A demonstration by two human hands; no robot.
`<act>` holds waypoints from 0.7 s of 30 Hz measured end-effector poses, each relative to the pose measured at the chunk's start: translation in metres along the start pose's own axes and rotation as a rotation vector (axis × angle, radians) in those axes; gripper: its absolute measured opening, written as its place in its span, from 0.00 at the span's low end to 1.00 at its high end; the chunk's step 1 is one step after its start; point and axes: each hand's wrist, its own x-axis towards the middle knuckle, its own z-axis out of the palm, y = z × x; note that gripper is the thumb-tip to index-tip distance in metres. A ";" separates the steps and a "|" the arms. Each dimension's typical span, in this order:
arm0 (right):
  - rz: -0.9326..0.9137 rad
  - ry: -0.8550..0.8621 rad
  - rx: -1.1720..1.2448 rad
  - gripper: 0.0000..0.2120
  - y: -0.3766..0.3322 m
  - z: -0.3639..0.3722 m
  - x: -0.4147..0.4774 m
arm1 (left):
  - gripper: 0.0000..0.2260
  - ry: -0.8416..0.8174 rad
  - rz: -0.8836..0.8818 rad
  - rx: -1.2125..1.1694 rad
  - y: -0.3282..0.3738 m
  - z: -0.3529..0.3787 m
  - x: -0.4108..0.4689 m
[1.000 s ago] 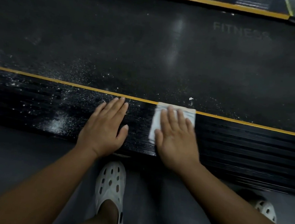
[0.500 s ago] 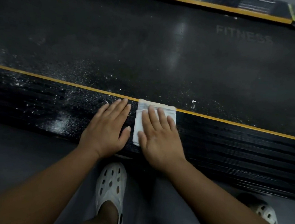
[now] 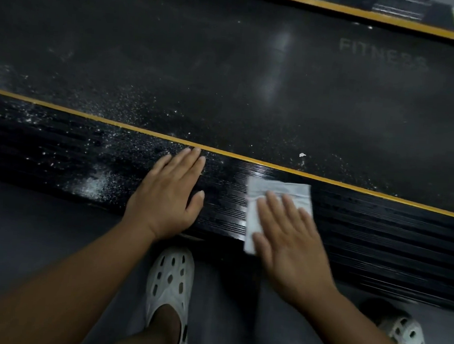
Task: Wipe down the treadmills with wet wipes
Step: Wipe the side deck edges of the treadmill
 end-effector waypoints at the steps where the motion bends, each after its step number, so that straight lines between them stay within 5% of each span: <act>1: 0.063 0.011 0.003 0.28 0.006 0.000 0.005 | 0.33 0.001 0.002 -0.004 0.000 0.000 0.000; 4: 0.119 0.012 0.049 0.29 -0.011 0.000 0.037 | 0.33 0.006 0.004 0.002 0.001 0.000 0.001; 8: -0.077 -0.019 0.010 0.28 -0.025 0.004 0.024 | 0.33 0.006 0.001 0.007 0.000 -0.001 0.003; 13: 0.215 -0.059 0.015 0.32 -0.014 -0.001 0.052 | 0.33 -0.001 0.004 0.013 0.000 0.001 0.001; 18: -0.070 -0.069 0.024 0.30 -0.047 0.000 0.051 | 0.33 0.007 0.005 0.029 0.000 -0.001 0.004; 21: -0.038 -0.013 0.075 0.26 -0.011 -0.006 0.020 | 0.33 0.002 0.003 0.009 0.000 0.001 0.001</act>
